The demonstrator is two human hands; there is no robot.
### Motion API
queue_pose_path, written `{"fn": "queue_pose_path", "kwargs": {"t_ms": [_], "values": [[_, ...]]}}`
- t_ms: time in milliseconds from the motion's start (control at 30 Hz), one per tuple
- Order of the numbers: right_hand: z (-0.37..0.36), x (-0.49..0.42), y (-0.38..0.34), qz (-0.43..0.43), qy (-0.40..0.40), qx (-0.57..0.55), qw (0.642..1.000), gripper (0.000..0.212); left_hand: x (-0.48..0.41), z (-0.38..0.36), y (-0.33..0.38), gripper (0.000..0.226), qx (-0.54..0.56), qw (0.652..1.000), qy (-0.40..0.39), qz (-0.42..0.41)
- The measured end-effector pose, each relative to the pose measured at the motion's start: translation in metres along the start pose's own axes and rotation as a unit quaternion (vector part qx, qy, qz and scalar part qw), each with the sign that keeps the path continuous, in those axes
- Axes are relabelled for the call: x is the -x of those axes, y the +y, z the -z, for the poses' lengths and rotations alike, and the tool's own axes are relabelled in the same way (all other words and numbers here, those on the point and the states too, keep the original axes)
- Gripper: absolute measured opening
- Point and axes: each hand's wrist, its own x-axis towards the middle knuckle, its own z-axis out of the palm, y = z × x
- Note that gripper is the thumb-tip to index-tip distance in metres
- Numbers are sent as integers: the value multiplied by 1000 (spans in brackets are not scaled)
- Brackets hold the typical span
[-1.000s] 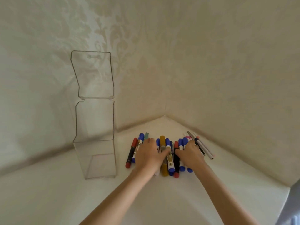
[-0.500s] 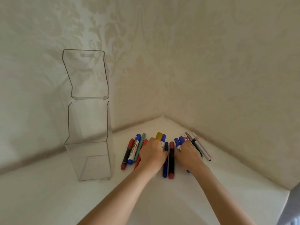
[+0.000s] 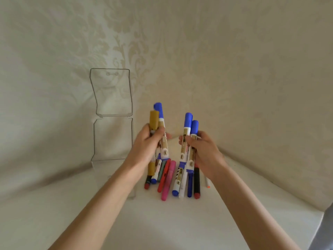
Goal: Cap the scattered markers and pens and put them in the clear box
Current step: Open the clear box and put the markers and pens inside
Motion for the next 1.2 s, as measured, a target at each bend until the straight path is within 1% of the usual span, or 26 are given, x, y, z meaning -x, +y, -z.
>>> {"fn": "queue_pose_path", "kwargs": {"t_ms": [133, 200, 267, 367, 467, 567, 700, 767, 933, 1033, 1100, 1200], "values": [[-36, 6, -16, 30, -73, -95, 992, 19, 0, 51, 25, 11, 8, 994, 77, -78], [-52, 7, -19, 65, -88, -104, 988, 21, 0, 76, 30, 8, -5, 988, 109, -107], [-67, 7, -20, 98, -93, -89, 987, 25, 0, 100, 31, 10, -31, 984, 135, -110], [-87, 8, -17, 123, -104, -70, 984, 25, 1, 124, 27, 12, -92, 980, 155, -83], [-100, 10, -10, 134, -110, -45, 984, 25, 5, 131, 18, 15, -129, 980, 149, -32], [-104, 11, -3, 140, -107, -39, 984, 25, 9, 130, 10, 11, -119, 980, 161, -12], [-105, 14, 2, 150, -115, -27, 982, 29, 13, 130, 14, 9, -63, 977, 205, -15], [-106, 15, 2, 156, -123, -35, 979, 30, 16, 131, 15, 11, -53, 978, 200, -15], [-110, 21, -2, 190, -116, -61, 973, 24, 27, 129, 0, 10, -113, 978, 173, 29], [-120, 23, -6, 207, -130, -63, 968, 25, 36, 129, -14, 10, -141, 975, 162, 61], [-129, 21, -5, 218, -129, -32, 967, 25, 41, 129, -19, 12, -154, 973, 154, 71], [-140, 21, 5, 247, -106, 90, 959, 25, 47, 129, -19, 15, -154, 974, 151, 64]]}}
